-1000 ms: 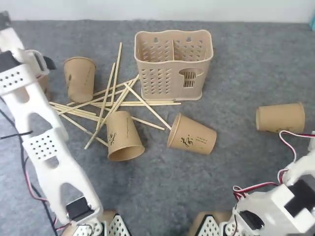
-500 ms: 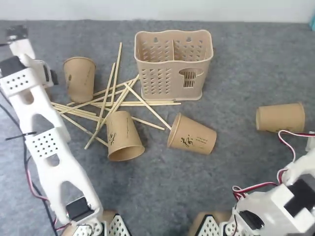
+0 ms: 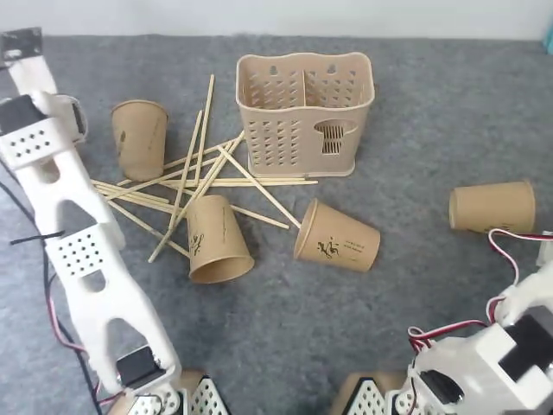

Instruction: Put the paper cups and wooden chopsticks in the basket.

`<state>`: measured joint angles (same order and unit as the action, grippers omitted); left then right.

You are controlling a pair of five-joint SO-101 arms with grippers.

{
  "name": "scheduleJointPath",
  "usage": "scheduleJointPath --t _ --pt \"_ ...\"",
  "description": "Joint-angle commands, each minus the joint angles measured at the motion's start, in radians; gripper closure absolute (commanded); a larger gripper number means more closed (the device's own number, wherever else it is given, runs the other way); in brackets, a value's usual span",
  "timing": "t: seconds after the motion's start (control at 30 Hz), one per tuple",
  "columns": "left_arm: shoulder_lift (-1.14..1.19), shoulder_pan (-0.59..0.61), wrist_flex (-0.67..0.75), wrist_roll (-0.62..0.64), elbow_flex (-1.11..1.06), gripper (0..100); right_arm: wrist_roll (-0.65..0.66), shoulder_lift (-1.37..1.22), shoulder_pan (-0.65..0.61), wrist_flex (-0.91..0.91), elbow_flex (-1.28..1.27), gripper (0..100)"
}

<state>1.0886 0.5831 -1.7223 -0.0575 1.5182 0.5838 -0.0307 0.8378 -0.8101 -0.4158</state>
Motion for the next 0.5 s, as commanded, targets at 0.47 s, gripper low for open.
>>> scheduleJointPath --t 0.47 --pt "-1.031 -0.345 -0.035 0.112 -0.792 99 -0.009 0.018 -0.004 -0.008 0.009 99.1"
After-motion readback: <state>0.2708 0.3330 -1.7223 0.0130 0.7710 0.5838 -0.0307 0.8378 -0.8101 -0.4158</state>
